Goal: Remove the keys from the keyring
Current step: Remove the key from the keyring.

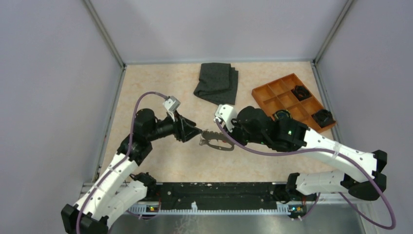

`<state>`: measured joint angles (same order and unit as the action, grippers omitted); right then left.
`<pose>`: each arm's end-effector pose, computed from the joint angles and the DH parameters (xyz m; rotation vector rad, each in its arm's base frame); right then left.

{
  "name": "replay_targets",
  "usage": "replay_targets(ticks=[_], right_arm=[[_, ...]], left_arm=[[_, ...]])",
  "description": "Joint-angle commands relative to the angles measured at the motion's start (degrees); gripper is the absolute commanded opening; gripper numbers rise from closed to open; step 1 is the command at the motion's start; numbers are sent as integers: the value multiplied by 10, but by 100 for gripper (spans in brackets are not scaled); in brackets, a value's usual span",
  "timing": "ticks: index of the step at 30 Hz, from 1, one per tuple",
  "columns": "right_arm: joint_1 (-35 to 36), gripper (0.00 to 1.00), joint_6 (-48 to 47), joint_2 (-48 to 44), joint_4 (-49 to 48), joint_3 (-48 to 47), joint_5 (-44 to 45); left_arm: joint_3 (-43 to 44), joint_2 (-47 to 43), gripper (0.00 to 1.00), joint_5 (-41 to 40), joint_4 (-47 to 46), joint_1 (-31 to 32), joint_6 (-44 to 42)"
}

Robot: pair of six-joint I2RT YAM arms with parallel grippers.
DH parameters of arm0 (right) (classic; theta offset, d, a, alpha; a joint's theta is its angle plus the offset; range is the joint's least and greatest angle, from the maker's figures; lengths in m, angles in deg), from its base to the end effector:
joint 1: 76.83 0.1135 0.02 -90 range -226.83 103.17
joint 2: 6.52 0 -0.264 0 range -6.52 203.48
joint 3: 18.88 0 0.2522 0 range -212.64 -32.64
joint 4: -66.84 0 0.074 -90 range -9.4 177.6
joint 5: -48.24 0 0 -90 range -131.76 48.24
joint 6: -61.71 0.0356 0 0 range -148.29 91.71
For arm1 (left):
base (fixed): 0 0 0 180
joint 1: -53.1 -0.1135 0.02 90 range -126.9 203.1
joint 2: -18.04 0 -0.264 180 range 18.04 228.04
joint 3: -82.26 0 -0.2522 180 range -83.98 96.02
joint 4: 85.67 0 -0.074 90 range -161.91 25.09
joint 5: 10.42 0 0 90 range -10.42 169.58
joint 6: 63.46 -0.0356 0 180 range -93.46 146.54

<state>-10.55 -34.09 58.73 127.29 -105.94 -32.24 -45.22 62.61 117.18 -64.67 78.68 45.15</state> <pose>0.0974 0.2071 0.3788 -1.2569 1.8813 0.3848 0.1541 -0.0979 0.3106 0.6060 1.7982 -1.1254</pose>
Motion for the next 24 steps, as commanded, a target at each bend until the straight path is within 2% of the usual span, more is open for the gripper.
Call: replay_targets(ticks=[1,5,9,15,19,24], right_arm=[[4,0,3,-11,-16,-40,7],[4,0,7,-5,-12,-44,0],[4,0,11,-1,-9,-48,-1],[4,0,28,11,-12,-59,10],[4,0,46,20,-15,-66,18],[4,0,62,31,-21,-69,19]], left_arm=[[7,-23,61,-12,-29,-2,-37],[-2,-35,56,40,-84,3,-29],[-13,-43,49,50,-126,36,-36],[-23,-30,40,-35,-159,125,-57],[-45,-31,37,-109,-208,165,-62],[-49,-9,32,-149,-248,219,-110]])
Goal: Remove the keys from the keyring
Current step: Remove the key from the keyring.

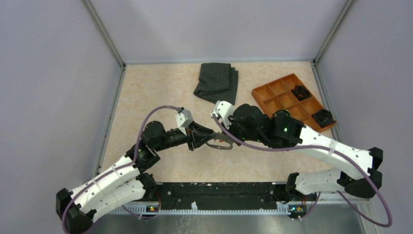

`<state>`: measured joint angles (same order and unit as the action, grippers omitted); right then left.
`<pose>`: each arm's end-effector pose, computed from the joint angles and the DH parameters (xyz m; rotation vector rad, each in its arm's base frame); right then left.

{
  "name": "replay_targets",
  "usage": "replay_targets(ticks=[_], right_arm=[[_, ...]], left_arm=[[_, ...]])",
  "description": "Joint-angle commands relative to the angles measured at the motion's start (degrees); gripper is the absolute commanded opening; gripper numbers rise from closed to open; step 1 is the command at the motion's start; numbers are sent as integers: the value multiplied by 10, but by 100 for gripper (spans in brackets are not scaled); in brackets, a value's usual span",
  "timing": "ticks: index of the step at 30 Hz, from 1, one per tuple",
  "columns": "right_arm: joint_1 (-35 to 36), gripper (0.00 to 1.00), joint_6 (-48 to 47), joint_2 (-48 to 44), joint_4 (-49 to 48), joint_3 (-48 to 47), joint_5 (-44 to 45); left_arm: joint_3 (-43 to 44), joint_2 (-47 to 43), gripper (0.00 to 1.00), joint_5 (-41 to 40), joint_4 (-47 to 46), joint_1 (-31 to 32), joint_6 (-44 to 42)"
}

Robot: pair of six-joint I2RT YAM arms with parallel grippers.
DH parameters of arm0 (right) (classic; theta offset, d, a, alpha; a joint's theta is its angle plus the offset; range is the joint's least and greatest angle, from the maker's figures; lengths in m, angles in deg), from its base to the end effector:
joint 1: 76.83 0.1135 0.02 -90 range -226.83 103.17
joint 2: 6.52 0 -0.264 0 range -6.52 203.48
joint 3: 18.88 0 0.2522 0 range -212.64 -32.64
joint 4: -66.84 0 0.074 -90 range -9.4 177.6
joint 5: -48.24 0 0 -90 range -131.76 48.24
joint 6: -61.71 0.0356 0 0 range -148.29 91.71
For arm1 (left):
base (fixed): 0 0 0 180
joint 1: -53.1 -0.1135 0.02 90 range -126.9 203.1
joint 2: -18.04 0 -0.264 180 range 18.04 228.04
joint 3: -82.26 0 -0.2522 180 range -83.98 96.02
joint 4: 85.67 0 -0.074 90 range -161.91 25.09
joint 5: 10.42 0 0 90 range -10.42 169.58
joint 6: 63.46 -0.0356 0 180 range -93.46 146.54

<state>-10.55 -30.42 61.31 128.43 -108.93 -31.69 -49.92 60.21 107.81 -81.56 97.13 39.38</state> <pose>0.1015 0.2155 0.3842 -1.2004 1.9346 0.4016 0.1182 -0.1377 0.3184 0.8359 1.4433 -1.1470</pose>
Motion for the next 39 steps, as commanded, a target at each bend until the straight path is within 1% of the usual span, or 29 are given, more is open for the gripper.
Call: replay_targets(ticks=[1,6,13,18,22,39], right_arm=[[4,0,33,6,-33,-40,13],[4,0,41,8,-38,-44,11],[4,0,42,8,-37,-48,13],[4,0,42,6,-36,-49,11],[4,0,42,4,-36,-47,11],[4,0,45,-1,-35,-48,6]], left_arm=[[-1,21,31,-63,-81,45,-65],[-3,42,29,-123,-94,100,-110],[-7,64,24,-191,-106,144,-155],[-17,67,23,-203,-128,156,-181],[-15,78,22,-212,-127,162,-193],[-20,90,22,-274,-139,170,-192]])
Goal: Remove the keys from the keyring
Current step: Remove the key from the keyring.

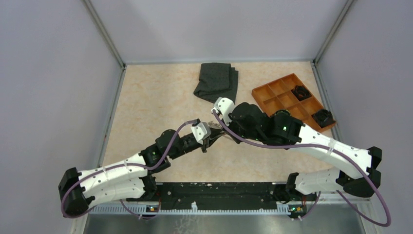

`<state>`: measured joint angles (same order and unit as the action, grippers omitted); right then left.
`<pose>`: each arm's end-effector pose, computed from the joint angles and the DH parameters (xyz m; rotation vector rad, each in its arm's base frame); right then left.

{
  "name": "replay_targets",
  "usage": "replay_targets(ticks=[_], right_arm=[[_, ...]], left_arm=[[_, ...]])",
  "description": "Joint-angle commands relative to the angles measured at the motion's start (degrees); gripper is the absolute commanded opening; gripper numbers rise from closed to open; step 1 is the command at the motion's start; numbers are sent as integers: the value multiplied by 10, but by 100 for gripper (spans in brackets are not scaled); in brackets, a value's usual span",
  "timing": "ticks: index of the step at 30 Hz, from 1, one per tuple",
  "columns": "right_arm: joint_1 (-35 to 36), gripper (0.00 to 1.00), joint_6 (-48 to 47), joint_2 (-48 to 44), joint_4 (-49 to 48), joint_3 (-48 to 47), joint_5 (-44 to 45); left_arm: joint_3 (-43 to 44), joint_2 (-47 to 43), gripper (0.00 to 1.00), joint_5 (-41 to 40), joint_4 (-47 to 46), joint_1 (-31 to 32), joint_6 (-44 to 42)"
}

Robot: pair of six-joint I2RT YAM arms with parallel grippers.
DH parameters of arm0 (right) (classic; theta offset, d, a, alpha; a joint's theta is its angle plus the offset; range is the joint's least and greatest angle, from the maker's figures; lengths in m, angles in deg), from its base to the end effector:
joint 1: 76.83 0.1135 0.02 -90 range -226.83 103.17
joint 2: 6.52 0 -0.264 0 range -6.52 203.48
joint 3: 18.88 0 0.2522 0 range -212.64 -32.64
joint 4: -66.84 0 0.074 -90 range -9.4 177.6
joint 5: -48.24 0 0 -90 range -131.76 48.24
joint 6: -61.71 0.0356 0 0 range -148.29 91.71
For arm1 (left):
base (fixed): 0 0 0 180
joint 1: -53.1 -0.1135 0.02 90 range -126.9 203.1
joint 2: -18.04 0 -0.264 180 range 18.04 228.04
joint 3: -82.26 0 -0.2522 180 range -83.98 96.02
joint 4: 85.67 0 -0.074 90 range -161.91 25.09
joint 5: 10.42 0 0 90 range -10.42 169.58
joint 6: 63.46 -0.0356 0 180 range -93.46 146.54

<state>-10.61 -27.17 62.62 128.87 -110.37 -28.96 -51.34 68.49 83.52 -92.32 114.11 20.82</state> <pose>0.1052 0.2191 0.3867 -1.1193 1.9756 0.3788 0.1010 -0.1874 0.3042 0.9175 1.2898 -0.8163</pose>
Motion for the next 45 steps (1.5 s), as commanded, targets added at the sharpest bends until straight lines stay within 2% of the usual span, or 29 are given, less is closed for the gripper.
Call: replay_targets(ticks=[1,10,15,23,45], right_arm=[[5,0,12,-14,-40,-33,-22],[5,0,16,-13,-36,-36,-23],[5,0,18,-11,-36,-38,-25],[5,0,19,-11,-32,-41,-25],[5,0,5,0,24,-48,54]], left_arm=[[-7,7,22,-32,-34,0,-5],[-15,10,25,-24,-52,1,-1],[-24,1,22,-24,-66,1,2],[-30,3,0,-20,-82,2,-6],[-35,-16,0,-4,-52,24,-63]])
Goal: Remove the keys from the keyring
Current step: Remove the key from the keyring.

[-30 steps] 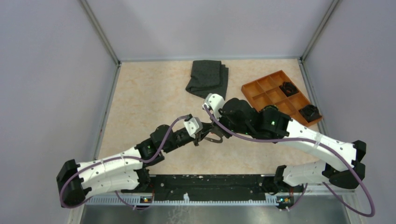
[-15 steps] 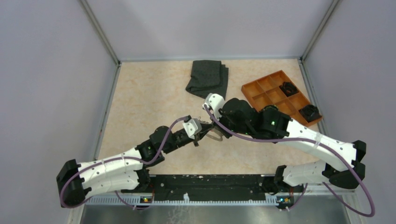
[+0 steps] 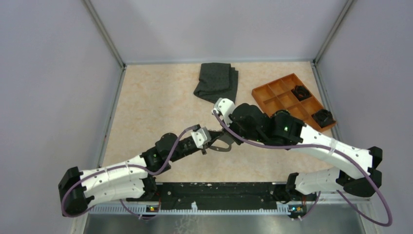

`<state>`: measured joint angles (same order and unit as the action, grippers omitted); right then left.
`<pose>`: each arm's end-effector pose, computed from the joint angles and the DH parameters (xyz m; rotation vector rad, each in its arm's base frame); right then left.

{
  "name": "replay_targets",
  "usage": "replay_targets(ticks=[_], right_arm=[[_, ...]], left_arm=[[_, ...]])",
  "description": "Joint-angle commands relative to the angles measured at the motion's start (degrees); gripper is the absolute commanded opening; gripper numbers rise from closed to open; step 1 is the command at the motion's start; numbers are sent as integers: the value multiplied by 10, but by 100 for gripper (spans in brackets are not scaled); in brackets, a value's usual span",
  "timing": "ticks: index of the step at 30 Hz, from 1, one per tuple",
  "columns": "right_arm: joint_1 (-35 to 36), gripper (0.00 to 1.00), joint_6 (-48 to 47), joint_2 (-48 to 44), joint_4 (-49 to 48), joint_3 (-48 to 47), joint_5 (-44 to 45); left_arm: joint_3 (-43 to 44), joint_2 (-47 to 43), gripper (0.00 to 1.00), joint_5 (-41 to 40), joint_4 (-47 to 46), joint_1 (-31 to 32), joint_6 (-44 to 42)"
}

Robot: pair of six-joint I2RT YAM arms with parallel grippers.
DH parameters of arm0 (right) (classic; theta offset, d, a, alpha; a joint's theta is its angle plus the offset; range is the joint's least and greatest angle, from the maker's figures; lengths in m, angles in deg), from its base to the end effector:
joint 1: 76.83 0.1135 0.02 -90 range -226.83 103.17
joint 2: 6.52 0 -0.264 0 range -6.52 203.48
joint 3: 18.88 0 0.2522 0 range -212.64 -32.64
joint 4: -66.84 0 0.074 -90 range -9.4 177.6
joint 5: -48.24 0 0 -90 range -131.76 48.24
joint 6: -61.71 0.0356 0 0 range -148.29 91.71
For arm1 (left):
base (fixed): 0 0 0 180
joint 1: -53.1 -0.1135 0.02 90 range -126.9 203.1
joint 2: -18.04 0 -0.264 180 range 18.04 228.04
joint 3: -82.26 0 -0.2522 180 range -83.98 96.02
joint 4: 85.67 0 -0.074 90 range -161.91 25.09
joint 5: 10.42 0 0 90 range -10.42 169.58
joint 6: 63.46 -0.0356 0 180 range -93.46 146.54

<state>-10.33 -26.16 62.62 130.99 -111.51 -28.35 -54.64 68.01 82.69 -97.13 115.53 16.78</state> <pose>0.1032 0.2165 0.3899 -1.1106 1.9959 0.3691 0.0954 -0.1869 0.2942 0.9439 1.2178 -0.7777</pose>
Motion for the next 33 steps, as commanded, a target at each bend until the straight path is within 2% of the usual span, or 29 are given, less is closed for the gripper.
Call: replay_targets(ticks=[1,25,33], right_arm=[[2,0,-5,1,4,-36,49],[2,0,-15,29,-4,-32,-5],[2,0,-15,41,-3,-33,6]], left_arm=[[-2,-13,0,2,-3,11,-25],[-1,-13,0,-13,-5,37,-63],[-2,-14,0,-14,-5,39,-67]])
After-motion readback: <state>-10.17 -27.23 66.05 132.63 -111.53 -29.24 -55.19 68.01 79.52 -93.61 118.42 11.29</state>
